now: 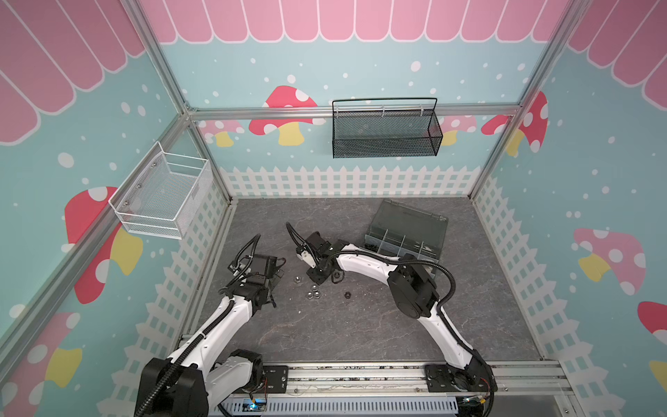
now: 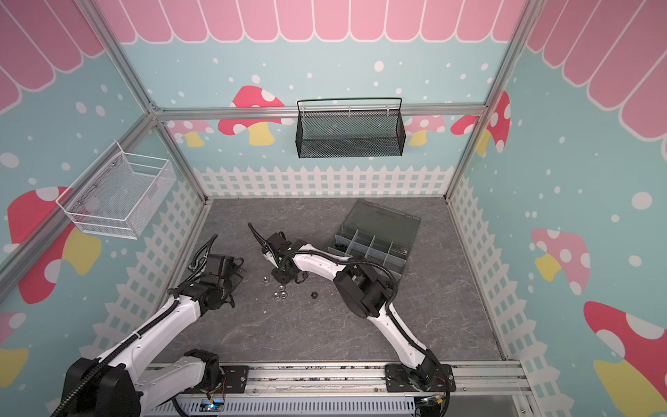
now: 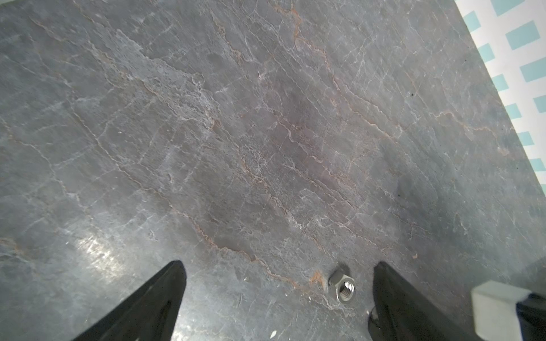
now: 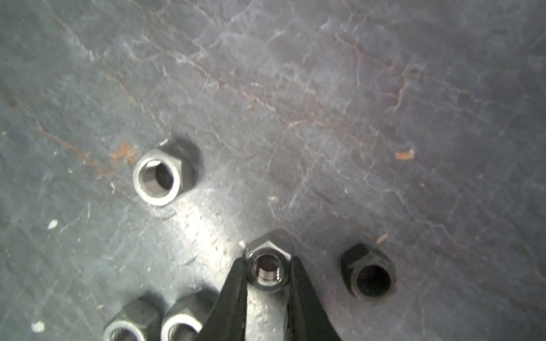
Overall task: Sort the screws and nuts into containers
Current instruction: Pick up the nut from the center of the table.
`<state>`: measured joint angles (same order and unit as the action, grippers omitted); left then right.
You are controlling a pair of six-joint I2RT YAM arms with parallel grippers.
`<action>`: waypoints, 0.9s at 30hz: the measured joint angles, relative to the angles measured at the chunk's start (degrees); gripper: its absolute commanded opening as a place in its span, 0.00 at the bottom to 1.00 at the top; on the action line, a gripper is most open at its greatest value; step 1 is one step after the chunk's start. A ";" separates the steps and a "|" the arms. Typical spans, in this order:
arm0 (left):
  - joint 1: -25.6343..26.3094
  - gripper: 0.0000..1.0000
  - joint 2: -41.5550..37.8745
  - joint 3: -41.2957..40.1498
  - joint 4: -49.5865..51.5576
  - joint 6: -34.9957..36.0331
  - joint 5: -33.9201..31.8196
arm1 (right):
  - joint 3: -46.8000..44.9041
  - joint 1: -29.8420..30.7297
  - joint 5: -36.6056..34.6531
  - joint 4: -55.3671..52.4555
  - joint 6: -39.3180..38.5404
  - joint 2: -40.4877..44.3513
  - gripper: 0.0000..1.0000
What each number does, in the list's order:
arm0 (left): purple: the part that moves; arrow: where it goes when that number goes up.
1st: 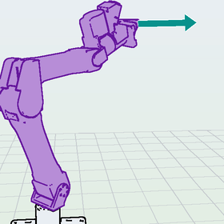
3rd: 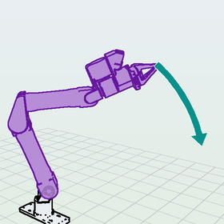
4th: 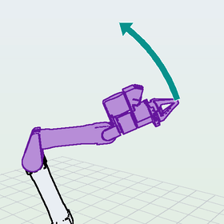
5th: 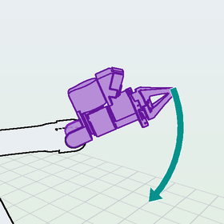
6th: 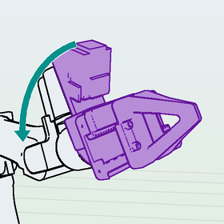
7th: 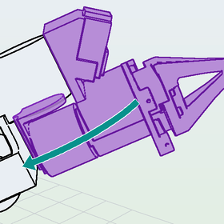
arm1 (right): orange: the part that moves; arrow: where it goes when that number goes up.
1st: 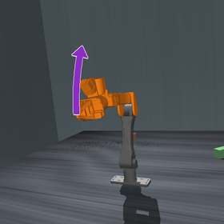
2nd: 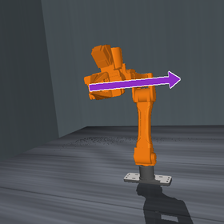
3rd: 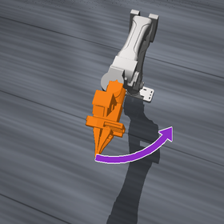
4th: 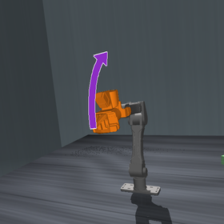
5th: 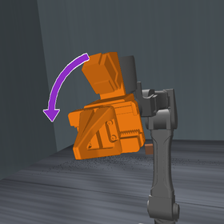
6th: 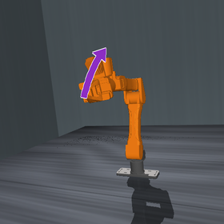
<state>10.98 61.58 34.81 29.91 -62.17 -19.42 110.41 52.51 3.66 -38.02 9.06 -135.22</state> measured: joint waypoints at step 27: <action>-0.46 1.00 3.85 2.71 -0.94 1.99 3.74 | -15.61 -2.99 -4.28 1.64 5.66 23.23 0.00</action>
<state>10.52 65.43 37.52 28.97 -60.18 -15.68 94.80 49.52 -0.62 -36.38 14.72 -111.98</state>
